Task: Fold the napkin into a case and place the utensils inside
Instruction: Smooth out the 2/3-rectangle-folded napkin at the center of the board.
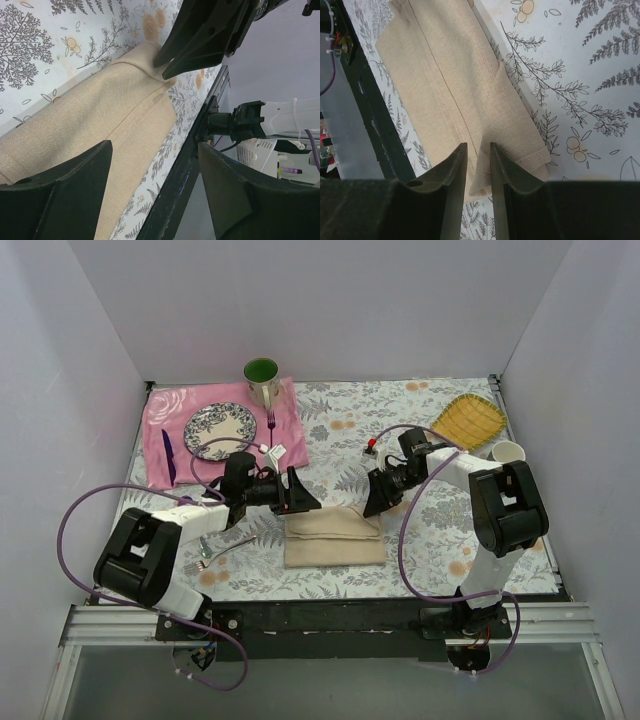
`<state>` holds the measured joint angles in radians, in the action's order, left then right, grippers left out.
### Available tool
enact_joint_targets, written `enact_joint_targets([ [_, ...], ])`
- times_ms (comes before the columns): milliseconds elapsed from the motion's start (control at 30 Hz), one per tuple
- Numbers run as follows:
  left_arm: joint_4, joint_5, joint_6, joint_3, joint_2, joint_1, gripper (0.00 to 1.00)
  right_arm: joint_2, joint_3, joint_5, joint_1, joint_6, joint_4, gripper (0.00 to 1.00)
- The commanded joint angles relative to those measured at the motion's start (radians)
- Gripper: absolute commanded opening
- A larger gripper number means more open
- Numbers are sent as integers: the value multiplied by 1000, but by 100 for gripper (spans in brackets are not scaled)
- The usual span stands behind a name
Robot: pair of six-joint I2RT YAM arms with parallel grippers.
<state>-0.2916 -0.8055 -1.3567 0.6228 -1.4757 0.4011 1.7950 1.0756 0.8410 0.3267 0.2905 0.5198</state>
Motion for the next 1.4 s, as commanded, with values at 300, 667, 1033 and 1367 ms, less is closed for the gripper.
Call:
enact_joint_targets([
  [300, -159, -110, -99, -12, -84, 1, 63, 73, -57, 15, -31, -8, -98, 32],
  [667, -152, -32, -139, 6, -265, -1, 48, 84, 6, 59, -48, 73, -4, 35],
  [1033, -95, -12, -107, 9, -304, -2, 44, -83, -3, 182, 60, -377, -289, 58],
  [1367, -96, -12, -116, -6, -305, -2, 44, 41, -103, 127, 78, -445, -455, 59],
])
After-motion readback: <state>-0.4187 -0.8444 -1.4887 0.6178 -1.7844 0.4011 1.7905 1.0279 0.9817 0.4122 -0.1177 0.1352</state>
